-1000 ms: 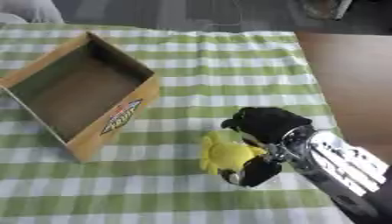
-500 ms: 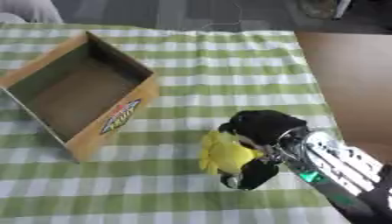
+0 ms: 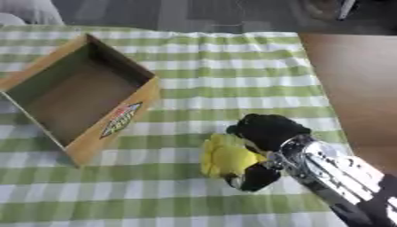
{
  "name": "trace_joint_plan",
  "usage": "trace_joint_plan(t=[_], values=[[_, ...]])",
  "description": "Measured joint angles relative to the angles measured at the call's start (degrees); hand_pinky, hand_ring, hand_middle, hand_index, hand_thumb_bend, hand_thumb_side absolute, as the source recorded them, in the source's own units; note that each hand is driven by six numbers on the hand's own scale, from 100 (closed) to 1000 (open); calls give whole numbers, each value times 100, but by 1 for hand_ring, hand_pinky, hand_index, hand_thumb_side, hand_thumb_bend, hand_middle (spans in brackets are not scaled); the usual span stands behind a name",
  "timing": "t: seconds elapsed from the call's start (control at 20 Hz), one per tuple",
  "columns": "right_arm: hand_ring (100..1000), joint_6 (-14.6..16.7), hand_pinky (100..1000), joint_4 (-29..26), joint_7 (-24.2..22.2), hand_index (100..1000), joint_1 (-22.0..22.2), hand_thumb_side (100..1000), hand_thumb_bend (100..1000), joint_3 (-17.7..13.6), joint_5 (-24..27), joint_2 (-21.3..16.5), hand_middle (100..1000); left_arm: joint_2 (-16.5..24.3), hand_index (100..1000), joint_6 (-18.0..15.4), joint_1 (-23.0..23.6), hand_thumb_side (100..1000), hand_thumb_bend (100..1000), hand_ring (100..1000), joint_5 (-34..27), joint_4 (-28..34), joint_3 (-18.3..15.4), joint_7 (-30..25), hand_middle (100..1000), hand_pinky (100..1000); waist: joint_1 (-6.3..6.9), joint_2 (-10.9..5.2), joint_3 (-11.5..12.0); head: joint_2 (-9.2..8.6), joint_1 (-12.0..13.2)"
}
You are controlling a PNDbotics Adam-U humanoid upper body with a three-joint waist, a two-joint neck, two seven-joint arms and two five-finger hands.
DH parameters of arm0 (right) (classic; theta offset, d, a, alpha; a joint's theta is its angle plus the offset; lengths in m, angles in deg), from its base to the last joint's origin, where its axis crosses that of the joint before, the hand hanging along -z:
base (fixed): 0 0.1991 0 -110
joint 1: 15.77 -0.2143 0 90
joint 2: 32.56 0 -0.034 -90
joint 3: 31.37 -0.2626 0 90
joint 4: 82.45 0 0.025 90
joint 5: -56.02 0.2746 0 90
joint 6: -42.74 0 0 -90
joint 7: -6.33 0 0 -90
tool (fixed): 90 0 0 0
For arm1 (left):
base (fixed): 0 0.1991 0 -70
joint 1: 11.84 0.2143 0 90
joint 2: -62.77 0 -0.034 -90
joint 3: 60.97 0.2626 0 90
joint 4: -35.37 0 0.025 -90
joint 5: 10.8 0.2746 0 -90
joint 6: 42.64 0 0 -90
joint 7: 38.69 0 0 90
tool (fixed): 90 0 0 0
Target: Pick up objects on the table and place them in the box.
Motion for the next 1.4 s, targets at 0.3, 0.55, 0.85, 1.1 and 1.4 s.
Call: trace_joint_plan(t=[0.3,0.55,0.85,1.1,1.4], values=[[987,10,824,169,-10,949,-5,571,380,38,-29,47,785,-2,714,-2,0,899,100,652,-2,0,1,-18,600,708,1,12,29,-12,-21],[984,30,824,321,-30,923,-11,560,374,75,7,88,751,-5,715,-2,0,898,100,653,-4,0,1,-24,601,708,12,29,50,-35,-31],[964,32,818,371,-32,833,-52,539,362,90,14,98,637,-5,715,-11,0,899,100,653,-10,0,2,-46,602,708,21,36,55,-43,-54],[916,11,805,330,-11,744,-62,511,329,88,-20,98,536,-5,714,-13,0,899,100,653,-11,0,3,-54,602,708,22,42,54,-43,-70],[869,-83,794,148,83,654,-92,434,120,66,-31,98,470,-5,714,-12,0,900,100,654,-11,0,3,-56,602,709,19,42,56,-44,-71]])
